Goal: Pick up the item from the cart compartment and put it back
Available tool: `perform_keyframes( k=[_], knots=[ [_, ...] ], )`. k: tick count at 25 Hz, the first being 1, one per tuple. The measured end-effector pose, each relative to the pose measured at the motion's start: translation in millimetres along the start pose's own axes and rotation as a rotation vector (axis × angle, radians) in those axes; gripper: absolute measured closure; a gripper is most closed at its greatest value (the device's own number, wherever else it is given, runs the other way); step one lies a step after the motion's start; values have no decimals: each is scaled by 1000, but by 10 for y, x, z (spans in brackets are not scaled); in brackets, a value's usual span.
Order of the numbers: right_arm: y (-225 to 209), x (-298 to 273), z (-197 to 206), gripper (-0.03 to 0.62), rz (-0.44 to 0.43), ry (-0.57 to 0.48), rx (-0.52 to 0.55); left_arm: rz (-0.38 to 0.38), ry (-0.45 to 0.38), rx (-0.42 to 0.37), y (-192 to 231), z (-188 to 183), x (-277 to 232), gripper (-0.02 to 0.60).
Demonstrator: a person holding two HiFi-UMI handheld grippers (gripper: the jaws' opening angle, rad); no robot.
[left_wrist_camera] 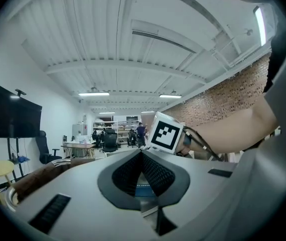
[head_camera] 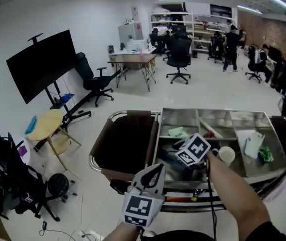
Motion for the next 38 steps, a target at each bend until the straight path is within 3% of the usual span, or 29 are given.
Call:
perform_keyframes(
  k=[8,17,27,29,31,38],
  knots=[
    [-23,-471,-18,425,-7,187,30,-5,5,9,73,50,70,581],
    [-34,-834,75,421,-42,302,-20,-5,1,14,101,84,78,581],
    [-59,-831,110,428,-57,280,-57,4,9,14,81,99,56,581],
    [-49,-820,118,484,-65,277,-61,1,8,15,84,94,70,581],
    [-34,-807,134,494,-86,275,-67,-1,7,19,86,88,79,581],
    [-93,-643,127,496,-76,182,-106,-12,11,25,90,111,63,581]
  ],
)
Point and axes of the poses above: the fingertips, and each gripper's own axes: x backward along the fingers, y to its left, z out of its underside, the point moved 10 cm from there along x, backward along the fingers, and after that the axes turned 14 degrees about y, right-handed, at the moved point
